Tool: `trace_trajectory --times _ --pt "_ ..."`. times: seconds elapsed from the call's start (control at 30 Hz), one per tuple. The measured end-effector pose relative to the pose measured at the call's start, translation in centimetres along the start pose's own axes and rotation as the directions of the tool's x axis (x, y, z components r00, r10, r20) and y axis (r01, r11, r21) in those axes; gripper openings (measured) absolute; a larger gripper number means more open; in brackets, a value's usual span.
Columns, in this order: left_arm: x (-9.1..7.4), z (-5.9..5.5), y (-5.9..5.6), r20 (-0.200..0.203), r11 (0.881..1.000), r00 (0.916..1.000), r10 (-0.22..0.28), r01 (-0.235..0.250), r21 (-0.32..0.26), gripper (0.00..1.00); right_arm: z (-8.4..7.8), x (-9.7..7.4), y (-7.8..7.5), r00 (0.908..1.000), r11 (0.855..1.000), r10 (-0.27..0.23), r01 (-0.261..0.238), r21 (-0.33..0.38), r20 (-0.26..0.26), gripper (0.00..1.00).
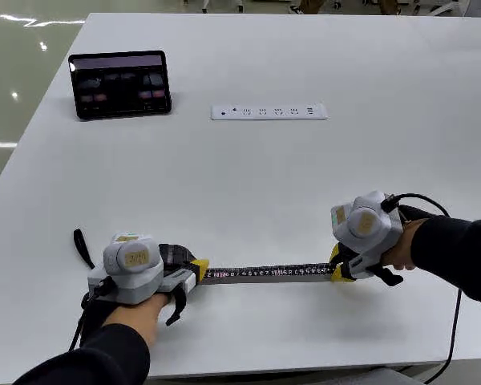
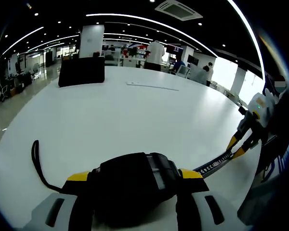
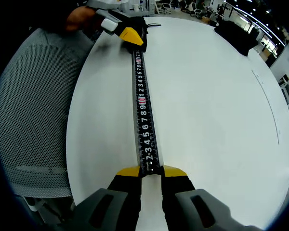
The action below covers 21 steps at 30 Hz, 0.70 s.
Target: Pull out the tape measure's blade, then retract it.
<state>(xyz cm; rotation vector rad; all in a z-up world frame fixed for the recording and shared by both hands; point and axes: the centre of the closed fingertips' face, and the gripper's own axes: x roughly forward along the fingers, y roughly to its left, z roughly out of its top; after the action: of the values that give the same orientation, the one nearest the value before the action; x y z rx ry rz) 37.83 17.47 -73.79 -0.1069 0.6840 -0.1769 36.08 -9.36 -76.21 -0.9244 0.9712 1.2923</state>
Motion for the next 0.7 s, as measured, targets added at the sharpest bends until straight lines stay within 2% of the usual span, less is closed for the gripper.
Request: trace_trajectory --times 0.43,0.7 --pt "0.0 0.0 0.0 -0.004 1.000 1.0000 -0.005 0.005 -0.003 0.66 1.3 0.4 0.1 1.0000 1.000 0.000 0.000 -0.019 0.002 0.11" --pt "0.0 0.0 0.0 -0.006 1.000 1.0000 -0.007 0.007 -0.005 0.66 1.8 0.7 0.2 0.9999 1.000 -0.008 0.008 -0.002 0.015 0.10"
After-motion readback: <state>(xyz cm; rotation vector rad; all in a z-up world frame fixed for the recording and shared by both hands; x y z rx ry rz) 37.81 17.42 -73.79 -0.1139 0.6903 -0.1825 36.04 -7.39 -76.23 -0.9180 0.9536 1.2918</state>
